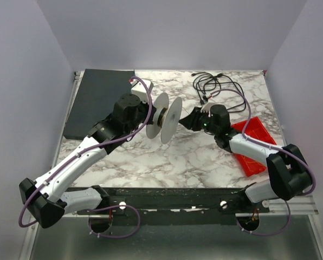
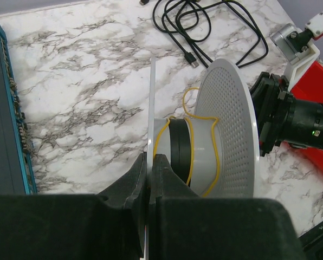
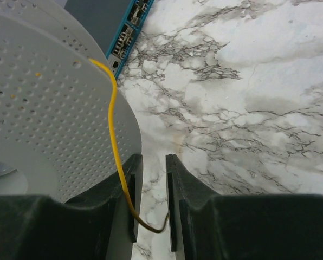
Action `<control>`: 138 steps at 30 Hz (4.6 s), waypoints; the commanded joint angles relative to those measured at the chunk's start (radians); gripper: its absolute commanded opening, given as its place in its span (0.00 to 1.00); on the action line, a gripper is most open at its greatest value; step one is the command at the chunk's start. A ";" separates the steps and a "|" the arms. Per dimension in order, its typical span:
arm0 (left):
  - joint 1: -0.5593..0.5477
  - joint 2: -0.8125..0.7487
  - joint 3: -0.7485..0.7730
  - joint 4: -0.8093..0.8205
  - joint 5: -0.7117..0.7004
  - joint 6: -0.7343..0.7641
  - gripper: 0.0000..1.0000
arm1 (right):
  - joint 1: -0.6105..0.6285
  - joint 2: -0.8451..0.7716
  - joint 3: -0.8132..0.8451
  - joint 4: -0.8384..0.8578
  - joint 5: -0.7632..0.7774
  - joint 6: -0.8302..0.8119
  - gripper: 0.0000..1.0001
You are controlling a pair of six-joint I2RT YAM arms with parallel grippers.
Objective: Wrap the cables
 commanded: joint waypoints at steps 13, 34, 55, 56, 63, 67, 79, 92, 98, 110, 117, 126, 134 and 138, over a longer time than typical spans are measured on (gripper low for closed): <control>0.003 -0.017 -0.049 0.197 -0.154 -0.301 0.00 | 0.003 0.020 -0.095 0.076 -0.001 0.124 0.06; -0.014 0.177 -0.015 0.357 -0.442 -0.564 0.00 | 0.110 -0.018 -0.091 -0.133 0.190 0.136 0.01; -0.190 0.513 0.208 0.410 -0.678 0.052 0.00 | 0.132 -0.055 0.091 -0.433 0.192 -0.021 0.01; -0.193 0.505 0.186 0.444 -0.667 0.081 0.00 | 0.133 -0.054 0.101 -0.443 0.189 -0.030 0.01; -0.209 0.465 0.082 0.547 -0.611 0.260 0.00 | 0.132 -0.052 0.181 -0.535 0.169 -0.107 0.01; -0.213 0.446 0.031 0.597 -0.598 0.307 0.00 | 0.133 -0.061 0.201 -0.531 0.097 -0.112 0.01; -0.206 0.405 -0.038 0.602 -0.518 0.291 0.00 | 0.131 -0.083 0.200 -0.501 0.005 -0.076 0.01; -0.179 0.459 0.081 0.275 -0.544 0.131 0.00 | 0.131 -0.139 0.133 -0.431 0.085 -0.052 0.05; -0.180 0.454 0.075 0.245 -0.523 0.089 0.00 | 0.131 -0.167 0.062 -0.300 0.130 0.063 0.06; -0.205 0.489 0.101 0.132 -0.577 -0.075 0.00 | 0.131 -0.201 -0.100 -0.054 0.147 0.322 0.15; -0.211 0.502 0.108 0.121 -0.595 -0.102 0.00 | 0.133 -0.204 -0.100 -0.085 0.164 0.366 0.17; -0.211 0.515 0.112 0.134 -0.609 -0.093 0.00 | 0.134 -0.234 -0.064 -0.235 0.222 0.307 0.17; -0.215 0.476 0.054 0.245 -0.569 -0.008 0.00 | 0.134 -0.176 0.064 -0.333 0.251 0.167 0.08; -0.217 0.459 0.037 0.293 -0.565 0.041 0.00 | 0.134 -0.118 0.133 -0.364 0.258 0.113 0.04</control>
